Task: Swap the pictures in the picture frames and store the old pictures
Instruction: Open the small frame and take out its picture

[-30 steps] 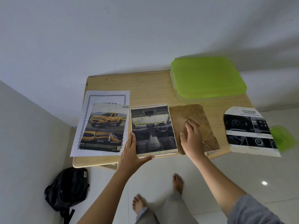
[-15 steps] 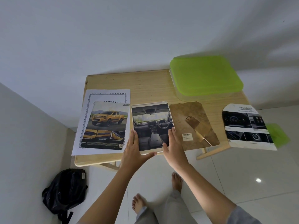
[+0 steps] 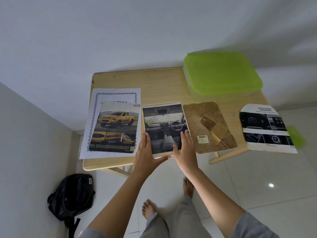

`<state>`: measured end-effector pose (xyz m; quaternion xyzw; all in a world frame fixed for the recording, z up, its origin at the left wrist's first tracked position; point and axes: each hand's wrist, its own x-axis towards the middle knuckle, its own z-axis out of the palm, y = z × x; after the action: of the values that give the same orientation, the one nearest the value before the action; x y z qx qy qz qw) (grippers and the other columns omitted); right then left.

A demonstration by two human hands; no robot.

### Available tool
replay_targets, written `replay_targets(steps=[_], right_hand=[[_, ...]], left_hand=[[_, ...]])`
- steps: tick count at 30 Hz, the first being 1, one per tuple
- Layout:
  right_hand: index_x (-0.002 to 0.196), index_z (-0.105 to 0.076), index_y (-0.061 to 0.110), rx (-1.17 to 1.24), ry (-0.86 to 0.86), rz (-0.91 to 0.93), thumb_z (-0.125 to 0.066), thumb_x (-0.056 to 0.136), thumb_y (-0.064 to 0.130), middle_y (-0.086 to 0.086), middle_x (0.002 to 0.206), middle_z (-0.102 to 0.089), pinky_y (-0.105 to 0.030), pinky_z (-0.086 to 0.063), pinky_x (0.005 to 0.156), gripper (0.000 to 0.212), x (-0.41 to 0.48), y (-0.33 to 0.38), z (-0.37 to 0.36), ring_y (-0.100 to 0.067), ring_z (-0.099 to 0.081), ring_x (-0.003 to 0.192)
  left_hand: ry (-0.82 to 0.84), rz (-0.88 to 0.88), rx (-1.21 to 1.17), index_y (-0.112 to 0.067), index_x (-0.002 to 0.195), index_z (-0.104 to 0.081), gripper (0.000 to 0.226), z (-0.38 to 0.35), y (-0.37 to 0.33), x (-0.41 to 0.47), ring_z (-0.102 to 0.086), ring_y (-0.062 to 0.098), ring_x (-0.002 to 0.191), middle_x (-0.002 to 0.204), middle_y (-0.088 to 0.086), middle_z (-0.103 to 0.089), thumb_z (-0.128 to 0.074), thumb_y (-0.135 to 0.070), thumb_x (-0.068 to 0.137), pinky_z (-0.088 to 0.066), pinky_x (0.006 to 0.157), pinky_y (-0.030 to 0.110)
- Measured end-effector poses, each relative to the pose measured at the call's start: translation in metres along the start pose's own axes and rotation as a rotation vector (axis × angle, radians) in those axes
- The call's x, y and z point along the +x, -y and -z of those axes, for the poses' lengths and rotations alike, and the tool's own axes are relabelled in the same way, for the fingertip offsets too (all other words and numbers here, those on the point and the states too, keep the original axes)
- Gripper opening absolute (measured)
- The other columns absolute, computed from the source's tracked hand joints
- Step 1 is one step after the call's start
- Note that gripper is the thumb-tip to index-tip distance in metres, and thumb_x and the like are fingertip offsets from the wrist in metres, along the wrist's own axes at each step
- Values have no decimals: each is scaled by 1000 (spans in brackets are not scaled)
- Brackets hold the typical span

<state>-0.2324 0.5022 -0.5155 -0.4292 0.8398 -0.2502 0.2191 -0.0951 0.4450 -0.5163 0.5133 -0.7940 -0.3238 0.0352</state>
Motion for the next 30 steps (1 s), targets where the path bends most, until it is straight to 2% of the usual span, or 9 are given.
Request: replay_targets(steps=[8, 12, 13, 16, 21, 24, 26, 28, 30], right_hand=[[140, -35, 9, 35, -67, 56, -59, 89, 21, -7, 147, -36, -31, -27, 110, 58, 1, -4, 4, -22, -29, 137], [134, -43, 10, 158, -115, 108, -63, 86, 15, -7, 130, -53, -30, -41, 101, 52, -3, 1, 5, -20, -47, 122], [132, -45, 11, 201, -115, 109, -63, 86, 15, -5, 127, -55, -25, -44, 98, 50, -3, 4, 6, -17, -49, 118], [127, -47, 15, 349, -81, 44, -65, 84, 18, 1, 121, -55, 0, -40, 80, 47, 0, 10, 13, -7, -49, 107], [131, -43, 14, 510, -9, -157, -68, 81, 28, 0, 123, -51, -19, -47, 80, 58, 15, 6, 32, -13, -53, 104], [133, -43, 13, 544, 37, -231, -69, 81, 30, -3, 132, -51, -24, -43, 90, 60, 25, -1, 40, -17, -50, 118], [130, -46, 12, 572, 62, -234, -68, 82, 24, -3, 126, -54, -21, -45, 89, 54, 29, -3, 45, -17, -52, 116], [125, -47, 11, 590, 82, -197, -65, 84, 12, -1, 115, -57, -8, -47, 73, 46, 31, -3, 49, -9, -56, 98], [125, -46, 13, 558, 98, -140, -62, 85, 6, 0, 113, -54, -5, -44, 69, 43, 34, -2, 53, -9, -53, 96]], left_hand=[[8, 10, 16, -15, 145, 19, 121, -3, 1, 2, 4, 18, 145, 155, 0, 21, -53, -75, 68, -13, 115, 33], [15, 10, 15, -15, 145, 20, 121, -4, 2, 2, 6, 17, 145, 155, -1, 22, -52, -76, 69, -11, 115, 33], [17, 10, 16, -15, 145, 20, 121, -4, 3, 2, 6, 18, 145, 155, -1, 23, -52, -76, 69, -11, 115, 33], [20, 8, 15, -15, 144, 21, 120, -3, 3, 2, 6, 18, 145, 154, 0, 23, -51, -76, 70, -11, 115, 34], [15, 2, 10, -16, 145, 19, 119, -2, 3, 0, 5, 18, 145, 155, -1, 22, -52, -75, 70, -14, 115, 35], [23, -1, 8, -15, 145, 18, 119, -2, 4, 0, 5, 18, 145, 155, -1, 22, -51, -75, 70, -14, 115, 36], [30, 0, 4, -15, 146, 17, 118, -1, 4, 1, 4, 18, 145, 155, -1, 21, -52, -75, 70, -15, 115, 36], [43, 0, -10, -16, 146, 16, 118, 1, 5, 1, 3, 18, 145, 155, -2, 21, -54, -73, 70, -16, 115, 37], [59, -8, -32, -17, 147, 14, 116, 3, 6, 1, 2, 19, 145, 155, -3, 20, -56, -71, 71, -17, 115, 38]])
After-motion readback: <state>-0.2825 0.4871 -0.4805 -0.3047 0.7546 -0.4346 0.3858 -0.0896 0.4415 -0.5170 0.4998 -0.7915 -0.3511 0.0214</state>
